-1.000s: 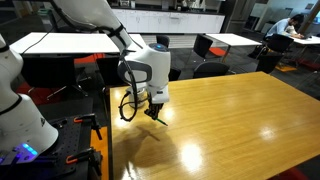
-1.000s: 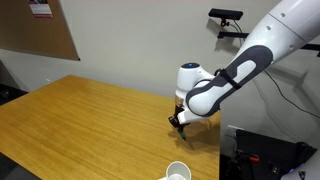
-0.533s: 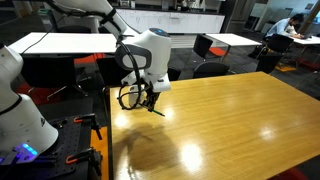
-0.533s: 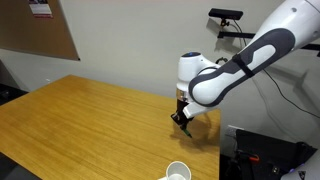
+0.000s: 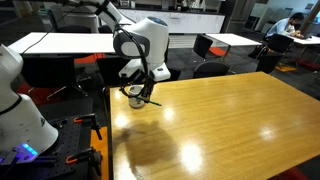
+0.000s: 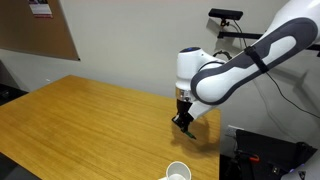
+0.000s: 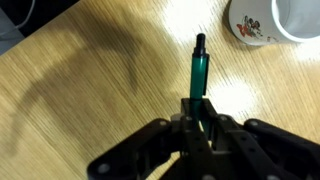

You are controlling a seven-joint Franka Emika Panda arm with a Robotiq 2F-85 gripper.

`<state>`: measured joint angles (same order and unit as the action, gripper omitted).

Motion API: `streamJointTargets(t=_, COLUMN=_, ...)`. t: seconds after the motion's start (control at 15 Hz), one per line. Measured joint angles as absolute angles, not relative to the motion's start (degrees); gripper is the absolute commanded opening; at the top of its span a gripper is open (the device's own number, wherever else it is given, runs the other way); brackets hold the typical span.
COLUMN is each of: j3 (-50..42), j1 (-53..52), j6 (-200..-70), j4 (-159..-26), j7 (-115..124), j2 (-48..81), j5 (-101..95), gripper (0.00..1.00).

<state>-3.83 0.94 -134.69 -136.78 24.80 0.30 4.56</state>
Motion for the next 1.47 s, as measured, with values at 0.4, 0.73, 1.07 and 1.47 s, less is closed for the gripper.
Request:
streamJointTargets(t=0.4, j3=-1.2, j1=0.7, j6=-129.9, j4=-136.0, j7=19.4, j2=-1.1, j5=4.6, gripper=0.03)
streamJointTargets(t=0.73, j3=0.1, j1=-0.4, j6=-125.7, j4=-134.4, j7=17.8, j2=-1.3, j5=4.5, gripper=0.03)
streamJointTargets(t=1.07, j3=1.1, j1=-1.3, j6=-120.9, j4=-132.5, j7=16.4, j2=-1.3, j5=1.2, gripper=0.03)
streamJointTargets(t=1.47, j3=1.1, j1=-1.4, j6=-117.9, j4=-130.7, j7=13.5, j2=-1.2, j5=-2.3, gripper=0.13)
